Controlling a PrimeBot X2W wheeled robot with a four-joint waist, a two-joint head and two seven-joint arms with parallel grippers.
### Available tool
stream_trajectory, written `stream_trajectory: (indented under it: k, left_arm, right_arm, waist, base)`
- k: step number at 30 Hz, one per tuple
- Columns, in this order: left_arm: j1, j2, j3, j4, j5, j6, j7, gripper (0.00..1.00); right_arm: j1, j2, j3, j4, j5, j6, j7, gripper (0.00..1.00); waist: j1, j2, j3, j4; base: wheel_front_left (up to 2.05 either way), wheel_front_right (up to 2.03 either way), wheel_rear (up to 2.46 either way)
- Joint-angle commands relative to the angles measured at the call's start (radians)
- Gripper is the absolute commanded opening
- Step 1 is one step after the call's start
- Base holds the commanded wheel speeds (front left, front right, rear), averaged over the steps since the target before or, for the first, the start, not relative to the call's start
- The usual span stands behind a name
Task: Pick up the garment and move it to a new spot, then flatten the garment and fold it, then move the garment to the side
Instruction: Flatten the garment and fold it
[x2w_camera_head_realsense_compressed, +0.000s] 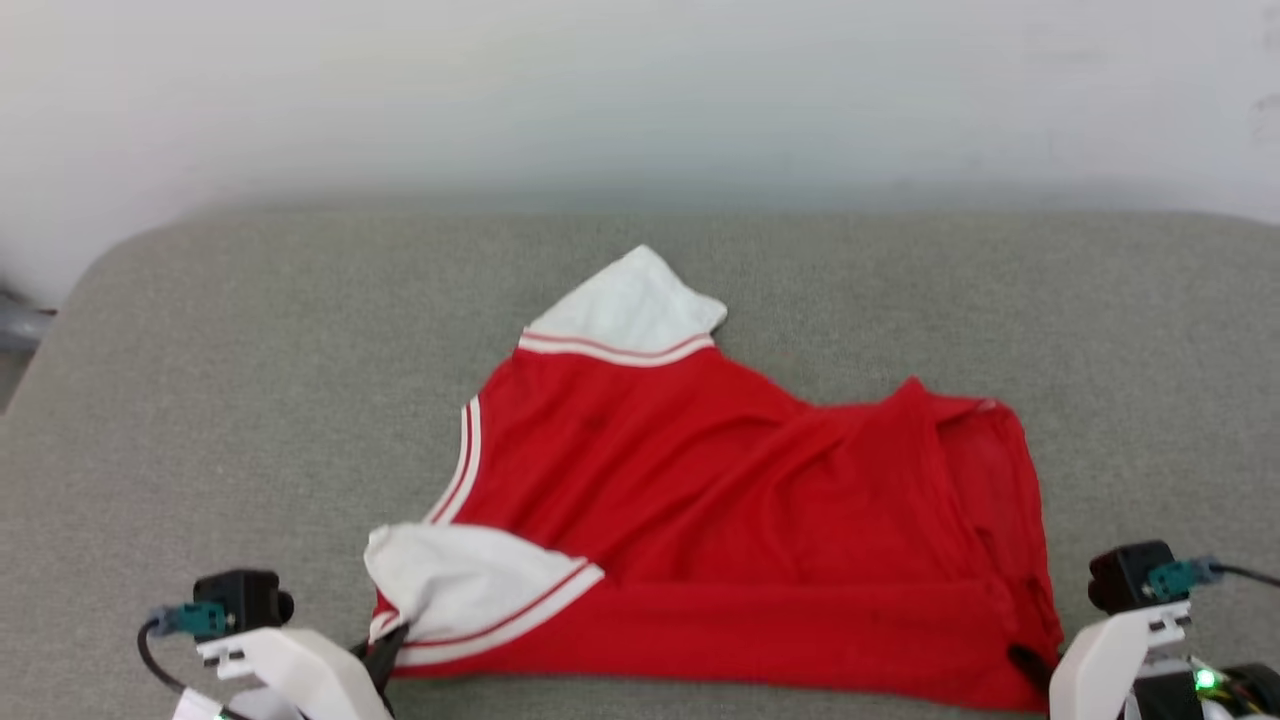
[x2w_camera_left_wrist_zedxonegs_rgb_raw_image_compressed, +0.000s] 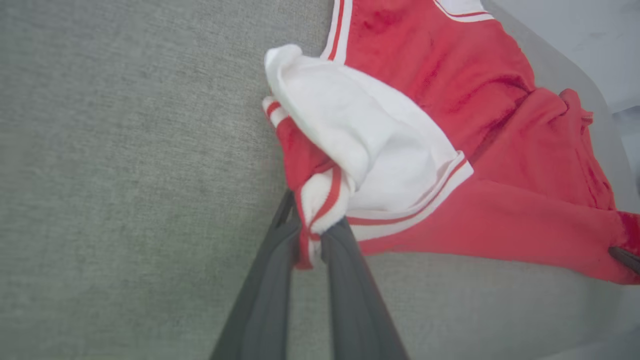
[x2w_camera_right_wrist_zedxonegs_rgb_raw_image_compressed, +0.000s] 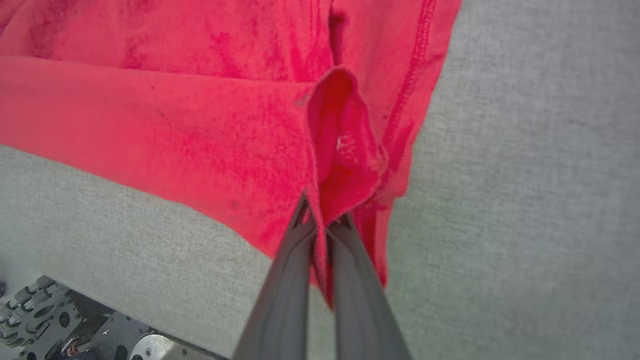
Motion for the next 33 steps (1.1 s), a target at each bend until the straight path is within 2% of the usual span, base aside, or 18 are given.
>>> stream_trajectory:
  k: [1, 8, 14, 15, 16, 17, 19, 25, 29, 33]
  left_arm:
    - [0.038, 0.002, 0.005, -0.006, -0.006, 0.013, -0.005, 0.0]
    - [0.155, 0.007, 0.002, -0.036, -0.026, 0.046, 0.013, 0.0]
    - [0.148, -0.021, -0.022, -0.001, -0.012, 0.028, -0.017, 0.0]
    - [0.139, -0.03, -0.029, 0.014, -0.013, 0.021, -0.021, 0.13]
    - [0.132, -0.037, -0.036, 0.033, -0.014, 0.013, -0.023, 0.91]
    - [0.119, -0.043, -0.04, 0.045, -0.011, 0.002, -0.03, 1.0]
    - [0.097, -0.056, -0.044, 0.07, -0.007, -0.01, -0.047, 1.0]
    - [0.052, -0.06, -0.029, 0.086, 0.034, -0.031, -0.147, 1.0]
    - [0.025, -0.056, -0.017, 0.066, 0.088, -0.023, -0.232, 1.0]
    - [-0.008, -0.054, -0.015, 0.052, 0.134, -0.018, -0.297, 1.0]
  right_arm:
    - [0.029, -0.007, -0.003, -0.001, 0.005, -0.001, -0.004, 0.0]
    - [0.121, -0.007, -0.018, -0.022, 0.005, -0.001, -0.002, 0.0]
    - [0.195, 0.029, -0.067, -0.024, -0.012, -0.001, -0.012, 0.0]
    - [0.205, 0.041, -0.076, -0.021, -0.012, -0.001, -0.017, 0.28]
    - [0.219, 0.052, -0.083, -0.02, -0.012, -0.001, -0.02, 1.0]
    - [0.225, 0.059, -0.09, -0.025, -0.017, -0.001, -0.035, 1.0]
    - [0.236, 0.076, -0.103, -0.037, -0.022, -0.001, -0.068, 1.0]
    - [0.246, 0.134, -0.162, -0.121, -0.072, -0.001, -0.287, 1.0]
    - [0.226, 0.167, -0.196, -0.178, -0.143, -0.001, -0.419, 1.0]
    - [0.203, 0.189, -0.217, -0.217, -0.187, -0.001, -0.49, 1.0]
  waist:
    - [0.0, -0.0001, -0.049, 0.009]
    - [0.0, -0.0001, -0.091, 0.034]
    - [0.0, -0.0001, -0.094, 0.059]
    - [0.0, -0.0001, -0.094, 0.062]
    - [0.0, -0.0001, -0.094, 0.064]
    - [0.0, -0.0001, -0.093, 0.065]
    - [0.0, -0.0001, -0.093, 0.065]
    - [0.0, -0.0001, -0.102, 0.046]
    - [0.0, -0.0001, -0.106, 0.027]
    - [0.0, -0.0001, -0.101, 0.014]
  base:
    - [0.0, 0.0, 0.0]
    - [0.0, 0.0, 0.0]
    - [0.0, 0.0, 0.0]
    - [0.0, 0.0, 0.0]
    - [0.0, 0.0, 0.0]
    - [0.0, 0.0, 0.0]
    - [0.0, 0.0, 0.0]
    - [0.0, 0.0, 0.0]
    - [0.0, 0.0, 0.0]
    - [0.0, 0.0, 0.0]
